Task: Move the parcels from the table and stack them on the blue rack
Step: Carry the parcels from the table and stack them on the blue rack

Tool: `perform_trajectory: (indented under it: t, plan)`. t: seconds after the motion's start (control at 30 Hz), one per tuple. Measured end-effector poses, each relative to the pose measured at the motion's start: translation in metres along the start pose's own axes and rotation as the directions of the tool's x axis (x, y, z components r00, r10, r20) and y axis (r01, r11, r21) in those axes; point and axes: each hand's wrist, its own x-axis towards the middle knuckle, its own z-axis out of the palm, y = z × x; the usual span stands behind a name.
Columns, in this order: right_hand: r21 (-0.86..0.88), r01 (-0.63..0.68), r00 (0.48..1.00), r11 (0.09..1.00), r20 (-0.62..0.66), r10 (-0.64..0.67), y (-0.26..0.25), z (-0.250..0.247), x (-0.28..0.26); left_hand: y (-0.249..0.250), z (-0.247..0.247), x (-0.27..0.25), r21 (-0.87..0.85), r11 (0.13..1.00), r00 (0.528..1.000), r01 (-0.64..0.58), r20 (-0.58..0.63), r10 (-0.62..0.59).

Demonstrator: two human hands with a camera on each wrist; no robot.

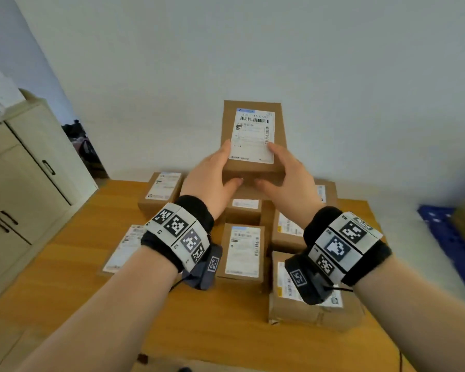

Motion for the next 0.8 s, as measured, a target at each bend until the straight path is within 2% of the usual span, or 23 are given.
perform_trajectory:
  t: [0.2,0.33,0.57,0.8]
  plan:
    - [-0.033,-0.012,0.992,0.999,-0.126,0.007,0.034,-0.148,-0.062,0.149,0.039,-0.023,-0.039,0.988,0.989,-0.150,0.007,0.150]
    - [-0.064,-0.039,0.972,0.997,-0.232,0.023,0.057,-0.220,-0.090,0.222,0.061,-0.025,-0.081,0.964,0.967,-0.253,0.021,0.255]
    - [-0.082,-0.169,0.916,0.982,-0.381,0.126,0.086,-0.306,-0.120,0.305,0.110,-0.012,-0.236,0.894,0.906,-0.380,0.103,0.411]
    - [-0.115,-0.285,0.852,0.952,-0.486,0.196,0.122,-0.370,-0.137,0.372,0.161,0.001,-0.373,0.820,0.845,-0.433,0.148,0.513]
